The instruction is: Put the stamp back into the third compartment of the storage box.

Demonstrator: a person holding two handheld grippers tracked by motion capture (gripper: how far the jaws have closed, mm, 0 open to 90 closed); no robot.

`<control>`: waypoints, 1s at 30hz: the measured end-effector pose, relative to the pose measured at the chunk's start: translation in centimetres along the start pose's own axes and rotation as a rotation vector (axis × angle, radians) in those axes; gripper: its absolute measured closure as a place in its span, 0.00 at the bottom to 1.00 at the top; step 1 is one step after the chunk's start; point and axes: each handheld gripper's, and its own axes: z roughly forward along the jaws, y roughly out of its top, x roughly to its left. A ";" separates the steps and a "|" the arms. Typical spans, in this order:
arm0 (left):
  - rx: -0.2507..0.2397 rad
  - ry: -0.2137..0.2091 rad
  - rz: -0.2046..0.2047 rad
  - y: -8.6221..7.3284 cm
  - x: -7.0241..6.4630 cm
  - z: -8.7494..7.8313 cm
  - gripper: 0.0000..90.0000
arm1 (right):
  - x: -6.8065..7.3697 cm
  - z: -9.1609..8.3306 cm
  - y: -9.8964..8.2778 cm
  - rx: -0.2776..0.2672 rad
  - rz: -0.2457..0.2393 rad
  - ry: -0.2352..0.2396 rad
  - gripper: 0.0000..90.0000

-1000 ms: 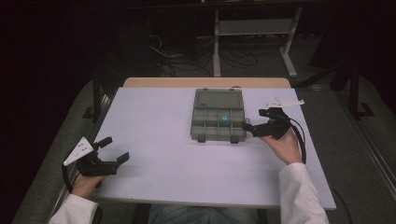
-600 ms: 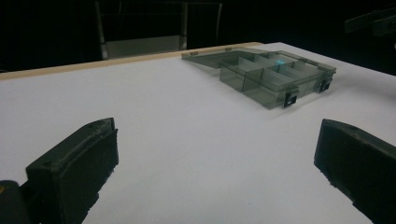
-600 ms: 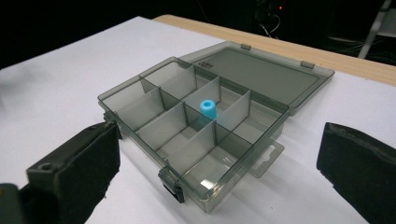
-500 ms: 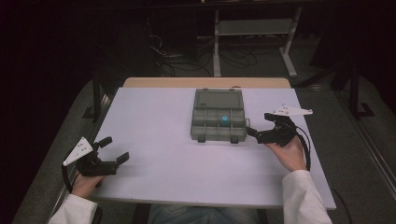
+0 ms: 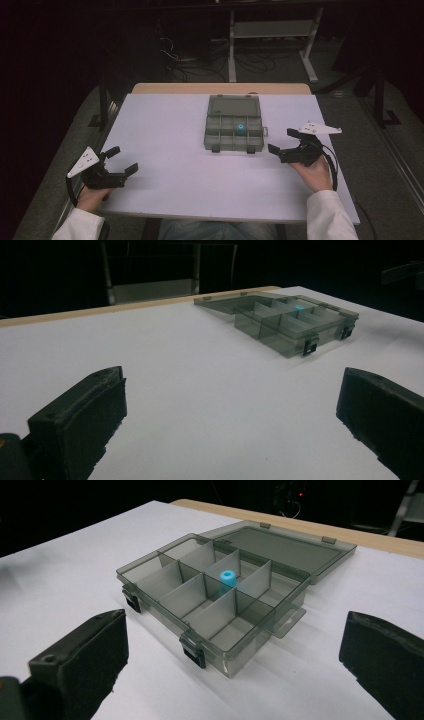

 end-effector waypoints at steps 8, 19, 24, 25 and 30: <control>0.005 0.003 -0.002 0.0 0.0 0.0 0.00 | 0.4 -0.8 -0.6 -0.018 -0.016 -0.001 0.00; -0.007 0.002 -0.006 0.0 0.0 0.0 0.00 | 0.5 -1.5 -1.6 -0.036 -0.026 0.004 0.00; -0.005 0.004 -0.005 0.0 0.1 0.0 0.00 | 0.4 -1.7 -2.3 -0.026 -0.024 0.002 0.00; -0.003 0.004 -0.003 0.0 0.1 0.0 0.00 | 0.5 -1.8 -2.3 -0.029 -0.028 0.002 0.00; -0.007 0.005 -0.004 0.0 0.0 0.0 0.00 | 0.7 -2.3 -2.7 -0.040 -0.034 0.001 0.00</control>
